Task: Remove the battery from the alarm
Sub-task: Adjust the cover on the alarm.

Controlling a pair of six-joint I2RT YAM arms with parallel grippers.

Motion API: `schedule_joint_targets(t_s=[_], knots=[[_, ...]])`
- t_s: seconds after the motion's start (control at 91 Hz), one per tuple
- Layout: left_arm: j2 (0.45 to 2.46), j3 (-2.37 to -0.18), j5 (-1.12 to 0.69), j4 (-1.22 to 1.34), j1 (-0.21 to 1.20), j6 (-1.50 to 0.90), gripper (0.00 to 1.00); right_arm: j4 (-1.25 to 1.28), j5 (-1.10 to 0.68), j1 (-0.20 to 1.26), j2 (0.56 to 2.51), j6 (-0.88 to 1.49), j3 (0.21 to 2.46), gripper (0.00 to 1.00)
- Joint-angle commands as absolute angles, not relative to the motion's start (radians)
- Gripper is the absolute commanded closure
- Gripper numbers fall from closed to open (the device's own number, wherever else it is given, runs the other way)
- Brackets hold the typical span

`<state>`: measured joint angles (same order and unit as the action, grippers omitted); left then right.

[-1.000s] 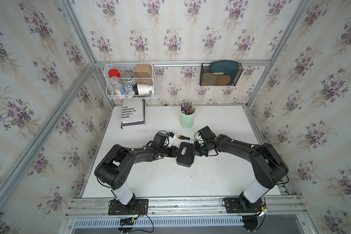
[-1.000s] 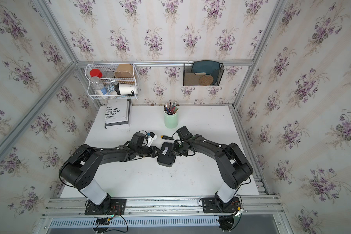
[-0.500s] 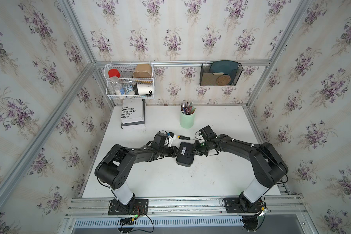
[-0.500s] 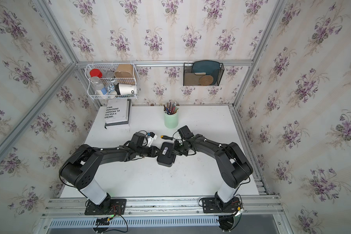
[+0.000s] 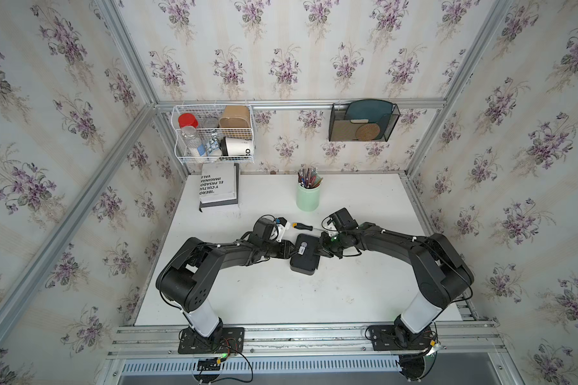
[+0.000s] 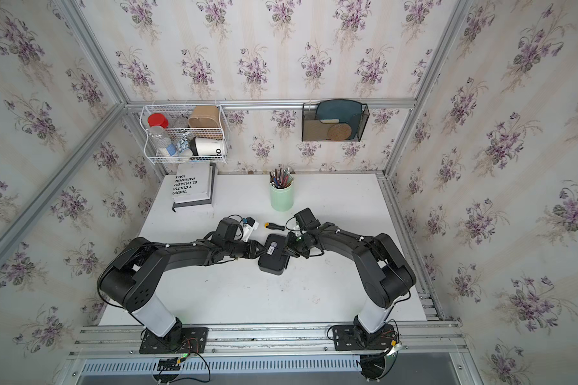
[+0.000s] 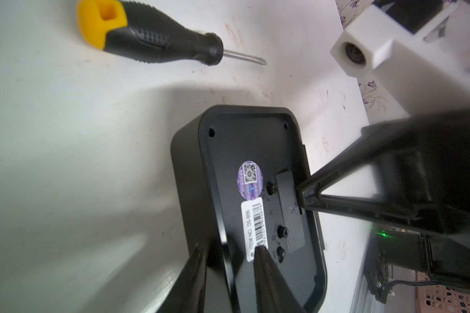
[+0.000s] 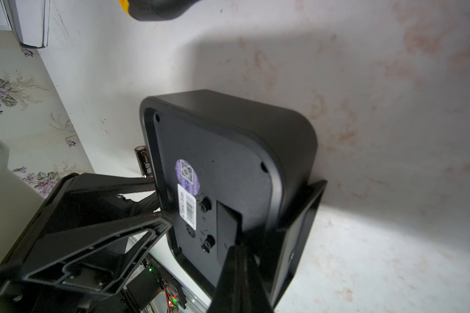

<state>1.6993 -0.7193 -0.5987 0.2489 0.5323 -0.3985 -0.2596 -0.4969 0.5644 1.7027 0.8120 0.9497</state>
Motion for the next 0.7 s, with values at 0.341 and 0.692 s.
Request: schedule_joint_targets(t_s=[0.341,0.692], knots=[[1.707,-0.723,-0.618,0.276,0.535,-0.394,0.66,-0.209,-0.514,0.563,1.708,0.84,0.947,0.97],[1.705,-0.727,-0.605,0.267,0.535,-0.388,0.66,-0.245,-0.492,0.565,1.688,0.839,0.952,0.79]])
